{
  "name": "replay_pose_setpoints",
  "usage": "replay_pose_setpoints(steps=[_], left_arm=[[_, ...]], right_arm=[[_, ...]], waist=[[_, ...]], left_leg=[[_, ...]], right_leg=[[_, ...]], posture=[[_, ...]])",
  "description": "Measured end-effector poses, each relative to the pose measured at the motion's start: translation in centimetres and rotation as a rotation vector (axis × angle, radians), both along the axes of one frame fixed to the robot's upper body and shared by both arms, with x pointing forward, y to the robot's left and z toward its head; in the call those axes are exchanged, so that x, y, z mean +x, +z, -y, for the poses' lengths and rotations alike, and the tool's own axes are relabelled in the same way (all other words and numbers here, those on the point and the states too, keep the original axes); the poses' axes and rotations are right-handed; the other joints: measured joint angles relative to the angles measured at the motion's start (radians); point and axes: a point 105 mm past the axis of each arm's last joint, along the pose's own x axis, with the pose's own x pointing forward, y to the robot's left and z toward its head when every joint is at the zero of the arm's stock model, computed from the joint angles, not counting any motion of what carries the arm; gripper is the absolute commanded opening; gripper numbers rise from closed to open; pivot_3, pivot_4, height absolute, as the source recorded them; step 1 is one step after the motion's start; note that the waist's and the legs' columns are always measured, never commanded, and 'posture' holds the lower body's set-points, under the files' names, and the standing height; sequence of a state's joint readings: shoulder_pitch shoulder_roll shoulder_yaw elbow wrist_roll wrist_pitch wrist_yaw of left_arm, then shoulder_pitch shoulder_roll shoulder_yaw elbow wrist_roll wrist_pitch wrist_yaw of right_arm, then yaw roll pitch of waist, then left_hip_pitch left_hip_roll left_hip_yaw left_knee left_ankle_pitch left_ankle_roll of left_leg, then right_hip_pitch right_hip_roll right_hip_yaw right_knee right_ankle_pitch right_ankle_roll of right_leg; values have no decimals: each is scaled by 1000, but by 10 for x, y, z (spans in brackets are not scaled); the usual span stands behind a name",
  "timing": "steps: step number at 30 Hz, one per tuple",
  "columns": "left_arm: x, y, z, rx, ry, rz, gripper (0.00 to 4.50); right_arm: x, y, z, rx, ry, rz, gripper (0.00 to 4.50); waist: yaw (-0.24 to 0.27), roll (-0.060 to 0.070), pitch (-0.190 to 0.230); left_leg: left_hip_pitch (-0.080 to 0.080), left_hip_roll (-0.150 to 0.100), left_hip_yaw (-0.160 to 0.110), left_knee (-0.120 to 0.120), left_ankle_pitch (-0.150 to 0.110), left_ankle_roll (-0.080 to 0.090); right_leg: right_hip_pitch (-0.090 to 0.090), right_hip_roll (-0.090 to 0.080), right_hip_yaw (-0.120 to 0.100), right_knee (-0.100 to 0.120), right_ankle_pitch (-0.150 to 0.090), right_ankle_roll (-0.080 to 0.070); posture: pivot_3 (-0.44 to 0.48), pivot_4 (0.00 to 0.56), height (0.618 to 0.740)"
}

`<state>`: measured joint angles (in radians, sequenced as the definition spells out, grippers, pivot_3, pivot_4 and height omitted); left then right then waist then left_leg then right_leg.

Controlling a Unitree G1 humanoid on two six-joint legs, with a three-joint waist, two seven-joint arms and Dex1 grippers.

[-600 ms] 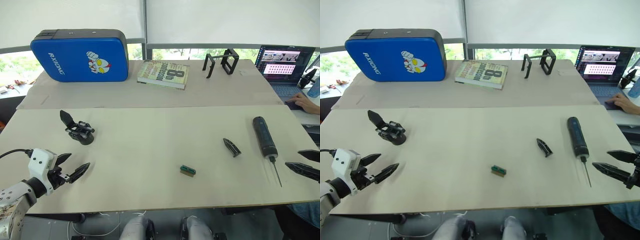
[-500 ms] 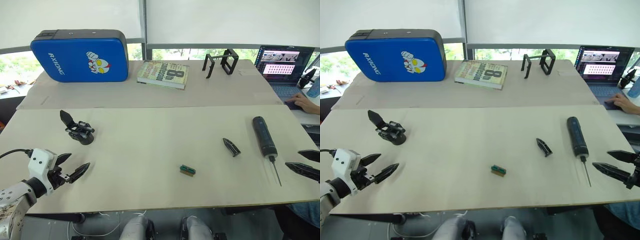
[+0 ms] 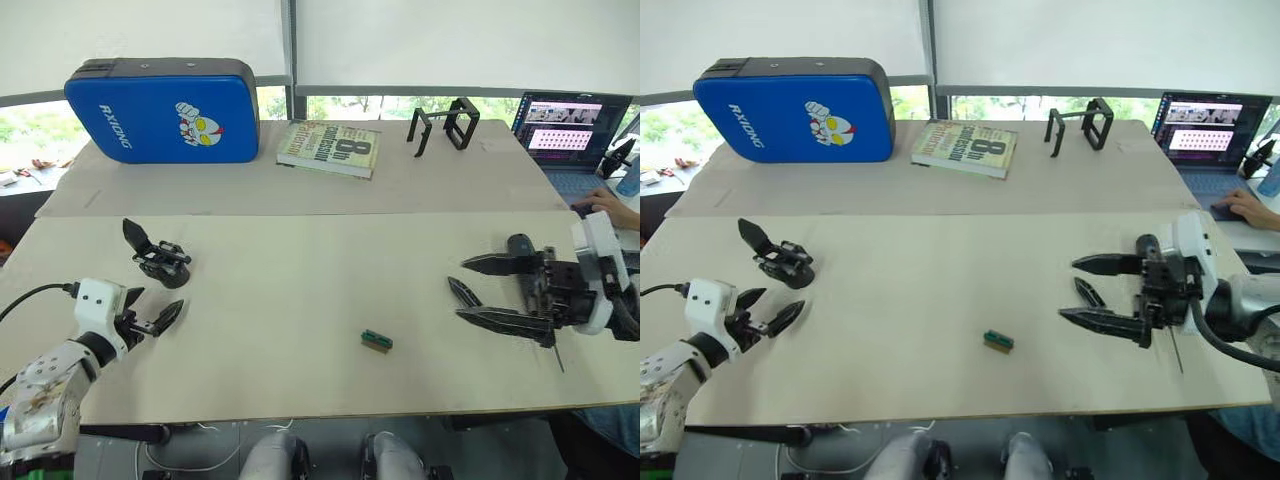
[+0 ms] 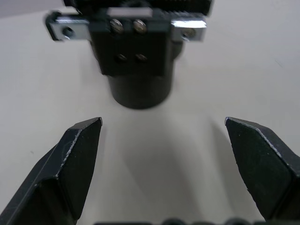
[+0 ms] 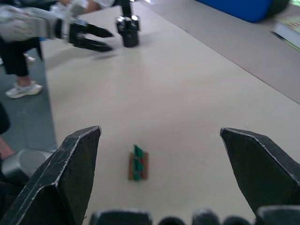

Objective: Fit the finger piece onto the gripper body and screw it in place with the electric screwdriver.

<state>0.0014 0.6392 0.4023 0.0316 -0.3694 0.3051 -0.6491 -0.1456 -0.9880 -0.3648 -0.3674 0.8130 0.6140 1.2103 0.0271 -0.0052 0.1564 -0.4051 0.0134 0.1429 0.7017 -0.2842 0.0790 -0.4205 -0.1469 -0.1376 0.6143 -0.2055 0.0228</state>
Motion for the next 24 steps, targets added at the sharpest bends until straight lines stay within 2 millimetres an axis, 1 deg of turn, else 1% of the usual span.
replay_pose_setpoints(steps=[3,6,8,12,13,15,17,18,19,21,23,24], left_arm=[[18,4,0,8,6,37,4444],[32,7,-1,-3,27,62,4444],[37,4,1,-11,27,58,4444],[45,-10,2,-31,37,39,4444],[47,-9,2,-33,38,49,4212],[51,-7,3,-33,32,68,3593],[56,-6,7,-30,13,86,2631],[58,-5,10,-26,-3,96,2377],[58,-5,10,-23,-9,99,2394],[61,-4,18,-23,-53,105,2394],[64,-4,33,-24,-131,101,2394],[66,-4,47,-20,-205,93,2394]], right_arm=[[0,0,-14,17,48,2,4500],[-1,-4,-23,20,76,-3,4500],[-2,-3,-26,19,84,5,4500],[-3,4,-31,22,93,38,4500],[-3,4,-31,24,91,36,4500],[-2,4,-31,24,88,35,4500],[-2,3,-31,24,84,34,4500],[-2,3,-31,24,80,31,4500],[-2,2,-30,24,79,30,4500],[-3,0,-29,25,68,18,4500],[-4,-4,-27,25,58,4,4500],[-5,-7,-25,24,46,-4,4500]], waist=[[5,-1,0],[5,-2,0],[2,-2,0],[-5,-3,-1],[-6,-4,-1],[-5,-5,-1],[-4,-5,-1],[-3,-5,-1],[-3,-5,-1],[-1,-5,-1],[2,-5,-1],[6,-5,-1]], left_leg=[[-1,0,0,1,0,1],[-1,-1,1,1,2,4],[-1,-1,2,1,2,4],[-1,-1,2,2,2,5],[-1,0,2,2,2,5],[-1,-1,2,3,2,5],[-1,-1,2,3,2,5],[-1,-1,2,3,2,5],[-2,-1,2,3,2,5],[-2,-1,2,4,2,5],[-4,-1,2,5,3,5],[-5,-1,2,7,3,6]], right_leg=[[0,0,-1,0,1,1],[0,1,-4,0,2,1],[0,1,-5,0,2,1],[1,2,-7,0,2,1],[1,2,-7,1,2,1],[1,1,-7,1,2,1],[1,1,-7,1,2,1],[1,1,-7,1,2,1],[1,1,-7,1,2,1],[1,1,-8,1,2,1],[1,1,-9,1,2,1],[1,1,-10,1,2,2]], posture=[[0,150,740],[0,150,740],[0,150,740],[0,150,740],[0,150,740],[0,150,740],[0,150,740],[0,150,740],[0,150,740],[0,150,740],[0,150,740],[0,150,740]])
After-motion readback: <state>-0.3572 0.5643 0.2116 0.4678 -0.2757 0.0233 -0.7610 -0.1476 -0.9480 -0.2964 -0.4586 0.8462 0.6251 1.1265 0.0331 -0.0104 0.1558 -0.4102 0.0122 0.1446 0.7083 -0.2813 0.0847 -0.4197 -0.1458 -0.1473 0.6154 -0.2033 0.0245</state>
